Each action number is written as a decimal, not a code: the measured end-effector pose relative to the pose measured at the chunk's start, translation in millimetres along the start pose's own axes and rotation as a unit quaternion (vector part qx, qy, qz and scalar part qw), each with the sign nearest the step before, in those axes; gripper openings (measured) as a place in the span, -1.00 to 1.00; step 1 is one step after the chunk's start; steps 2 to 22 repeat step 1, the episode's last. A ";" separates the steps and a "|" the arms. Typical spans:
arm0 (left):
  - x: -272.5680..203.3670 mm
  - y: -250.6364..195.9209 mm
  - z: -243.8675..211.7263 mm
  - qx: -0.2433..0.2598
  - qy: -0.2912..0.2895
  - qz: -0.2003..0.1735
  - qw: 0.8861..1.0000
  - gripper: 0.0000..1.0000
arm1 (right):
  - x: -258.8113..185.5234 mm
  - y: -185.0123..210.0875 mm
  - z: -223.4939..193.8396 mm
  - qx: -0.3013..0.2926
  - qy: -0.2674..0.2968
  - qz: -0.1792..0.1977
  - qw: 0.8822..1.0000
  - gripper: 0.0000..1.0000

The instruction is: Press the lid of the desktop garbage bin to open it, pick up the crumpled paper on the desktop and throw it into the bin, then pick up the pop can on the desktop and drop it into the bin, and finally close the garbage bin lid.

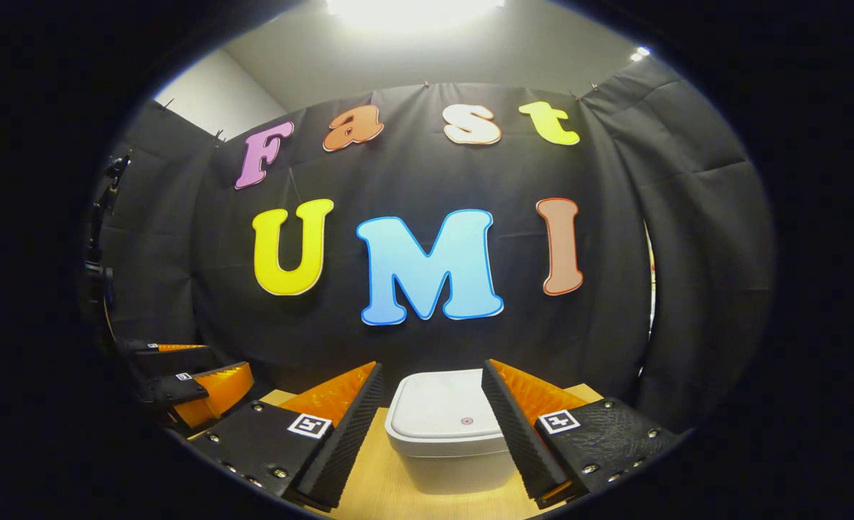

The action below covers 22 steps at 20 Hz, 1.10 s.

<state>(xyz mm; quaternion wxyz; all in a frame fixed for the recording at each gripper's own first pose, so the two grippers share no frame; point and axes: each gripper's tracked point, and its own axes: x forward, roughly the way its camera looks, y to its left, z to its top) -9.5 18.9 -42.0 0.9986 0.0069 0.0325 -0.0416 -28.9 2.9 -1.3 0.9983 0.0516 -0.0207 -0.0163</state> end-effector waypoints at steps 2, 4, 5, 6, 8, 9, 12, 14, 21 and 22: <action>0.2 -10.8 3.5 0.004 -0.003 -0.011 1.000 1.00 | -2.2 -4.3 3.2 0.000 -0.005 -0.004 1.000 0.78; 0.2 -10.8 3.5 0.004 -0.003 -0.011 1.000 1.00 | -2.2 -4.3 3.2 0.000 -0.005 -0.004 1.000 0.78; 0.2 -10.8 3.5 0.004 -0.003 -0.011 1.000 1.00 | -2.2 -4.3 3.2 0.000 -0.005 -0.004 1.000 0.78; 0.2 -10.8 3.5 0.004 -0.003 -0.011 1.000 1.00 | -2.2 -4.3 3.2 0.000 -0.005 -0.004 1.000 0.78; 0.2 -10.8 3.5 0.004 -0.003 -0.011 1.000 1.00 | -2.2 -4.3 3.2 0.000 -0.005 -0.004 1.000 0.78; 0.2 -10.8 3.5 0.004 -0.003 -0.011 1.000 1.00 | -2.2 -4.3 3.2 0.000 -0.005 -0.004 1.000 0.78; 0.2 -10.8 3.5 0.004 -0.003 -0.011 1.000 1.00 | -2.2 -4.3 3.2 0.000 -0.005 -0.004 1.000 0.78; 0.2 -10.8 3.5 0.004 -0.003 -0.011 1.000 1.00 | -2.2 -4.3 3.2 0.000 -0.005 -0.004 1.000 0.78; 0.2 -10.8 3.5 0.004 -0.003 -0.011 1.000 1.00 | -2.2 -4.3 3.2 0.000 -0.005 -0.004 1.000 0.78; 0.2 -10.8 3.5 0.004 -0.003 -0.011 1.000 1.00 | -2.2 -4.3 3.2 0.000 -0.005 -0.004 1.000 0.78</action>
